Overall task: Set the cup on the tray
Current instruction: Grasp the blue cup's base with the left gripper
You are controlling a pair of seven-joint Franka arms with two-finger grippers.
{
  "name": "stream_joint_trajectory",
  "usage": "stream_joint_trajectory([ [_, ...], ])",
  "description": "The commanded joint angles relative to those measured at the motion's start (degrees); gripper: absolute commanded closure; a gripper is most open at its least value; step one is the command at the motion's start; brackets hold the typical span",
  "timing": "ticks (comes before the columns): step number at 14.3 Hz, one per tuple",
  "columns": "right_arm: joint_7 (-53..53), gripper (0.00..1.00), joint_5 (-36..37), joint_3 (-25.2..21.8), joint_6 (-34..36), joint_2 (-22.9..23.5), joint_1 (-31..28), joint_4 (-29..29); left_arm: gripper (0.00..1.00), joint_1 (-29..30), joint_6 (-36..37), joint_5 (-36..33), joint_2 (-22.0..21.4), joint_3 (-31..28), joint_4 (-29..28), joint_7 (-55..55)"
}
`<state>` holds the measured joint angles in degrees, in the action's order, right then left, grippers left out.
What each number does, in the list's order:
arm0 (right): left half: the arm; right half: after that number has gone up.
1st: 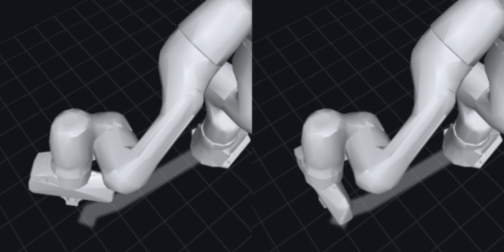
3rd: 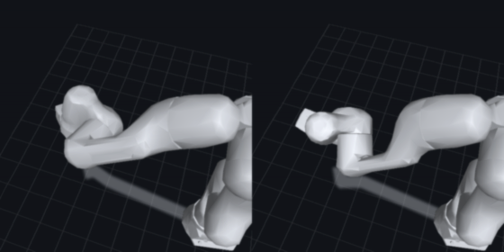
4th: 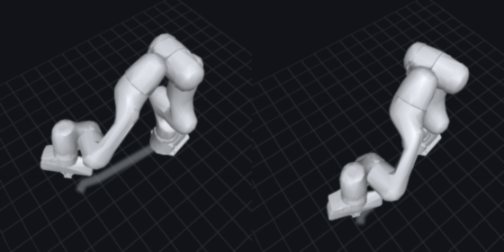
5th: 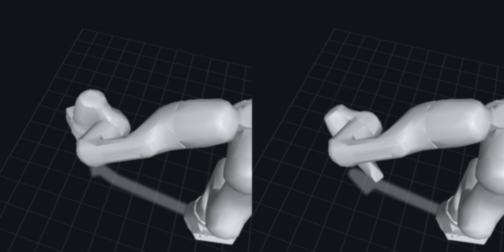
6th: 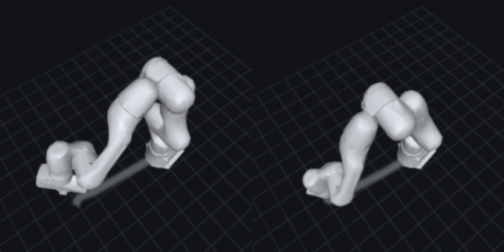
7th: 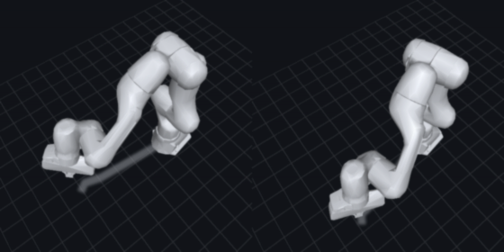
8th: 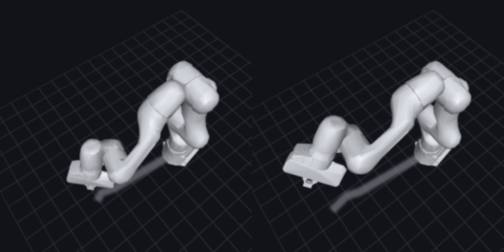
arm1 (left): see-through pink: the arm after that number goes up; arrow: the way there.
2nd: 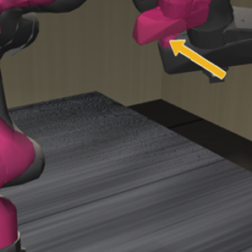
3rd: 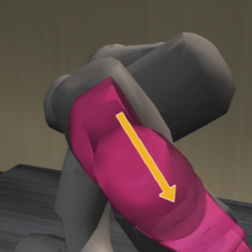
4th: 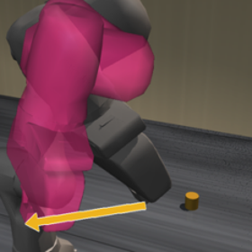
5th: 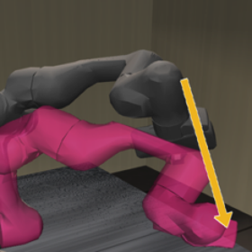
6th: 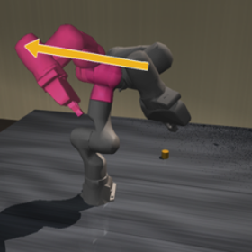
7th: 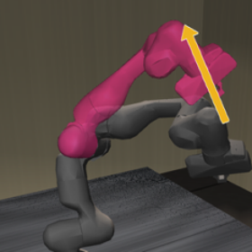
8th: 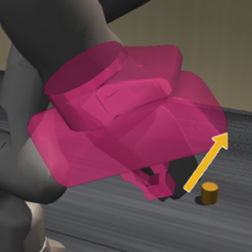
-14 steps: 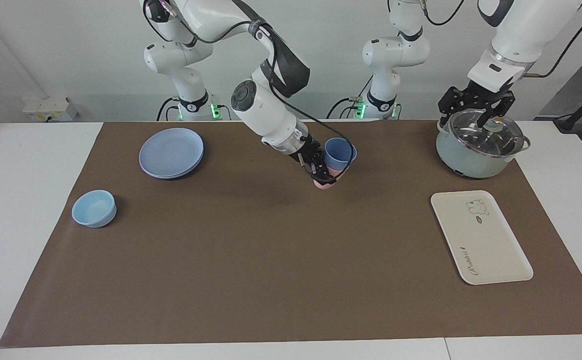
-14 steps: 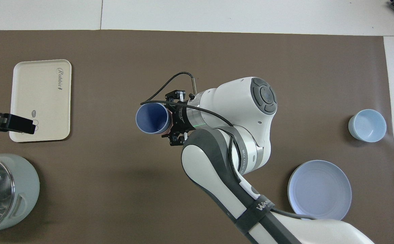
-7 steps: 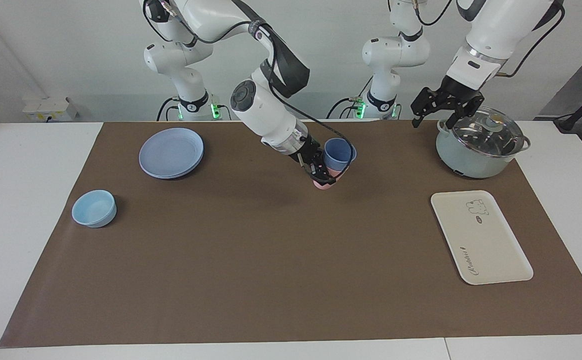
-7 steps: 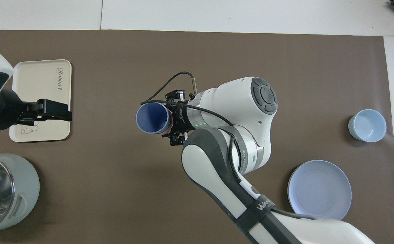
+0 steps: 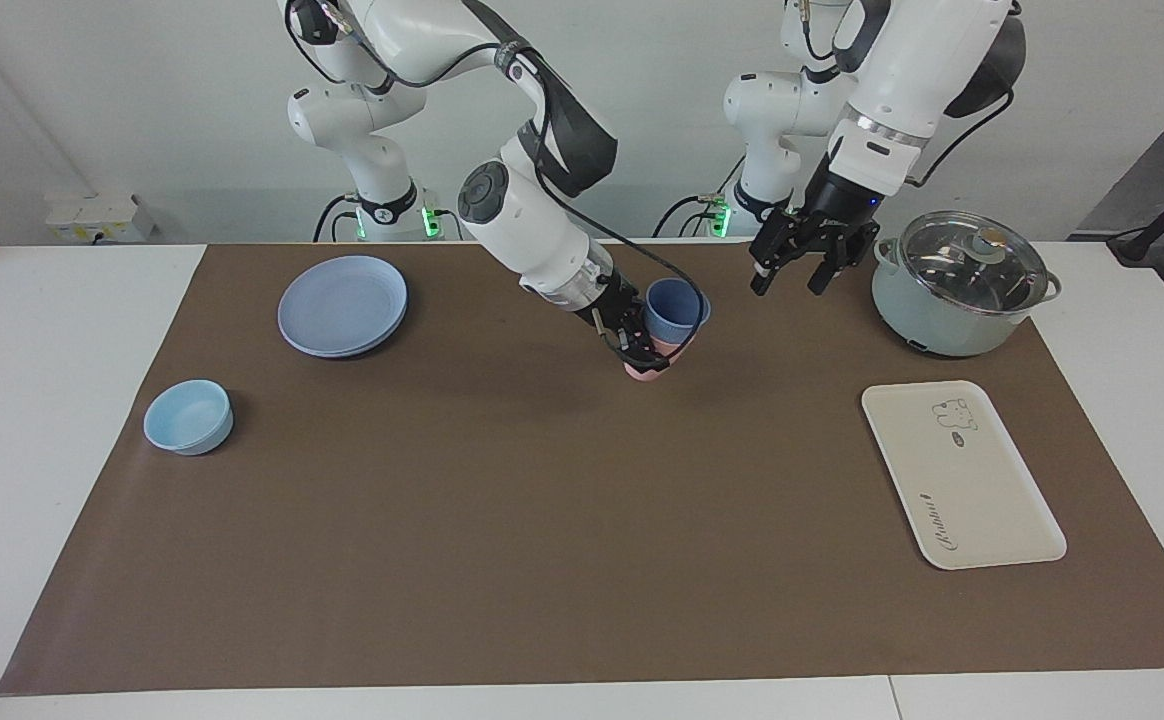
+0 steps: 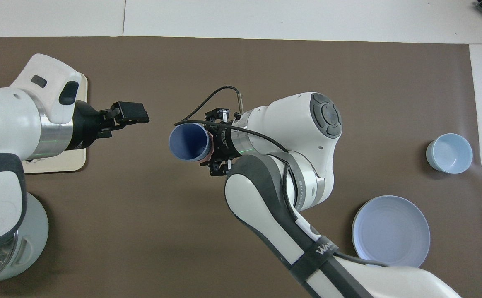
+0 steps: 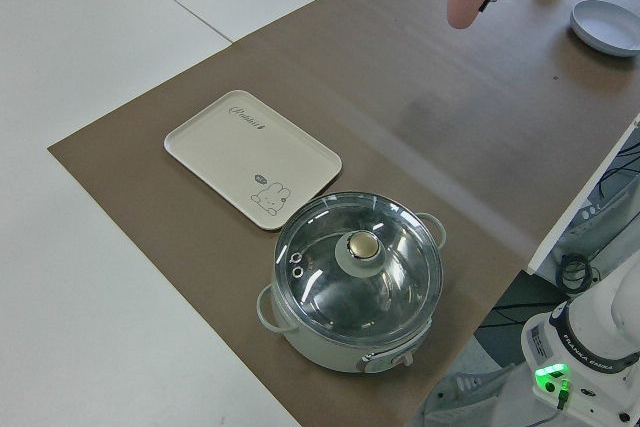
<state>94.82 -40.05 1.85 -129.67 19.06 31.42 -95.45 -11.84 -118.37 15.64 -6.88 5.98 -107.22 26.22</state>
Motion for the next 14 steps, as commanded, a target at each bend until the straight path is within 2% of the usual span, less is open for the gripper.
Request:
stream_joint_trajectory([
  [1,1.2,1.0,1.5,0.3,-0.8,-1.0,-0.4,-1.0,0.12,-3.0,-3.2,1.5,-2.6,-0.8,-5.0,0.6],
  [6,0.9,1.0,1.5,0.3,-0.8,-1.0,-0.7,-1.1,0.12,-6.3,1.8,1.6,-4.5,-0.8,-7.2,0.0],
  [9,1.0,1.0,1.5,0.3,-0.9,-1.0,-0.7,-1.0,0.14,-7.7,-3.2,2.6,-5.3,-0.9,-10.2,0.5],
  [11,0.9,1.0,1.5,0.3,-0.8,-0.9,-0.7,-1.1,0.16,-7.8,-7.5,3.7,-4.5,-0.8,-11.2,0.9],
  [14,0.9,1.0,1.4,0.3,-0.8,-1.0,-0.7,-1.1,0.23,-7.8,-10.3,5.7,-3.4,-0.9,-11.3,2.9],
])
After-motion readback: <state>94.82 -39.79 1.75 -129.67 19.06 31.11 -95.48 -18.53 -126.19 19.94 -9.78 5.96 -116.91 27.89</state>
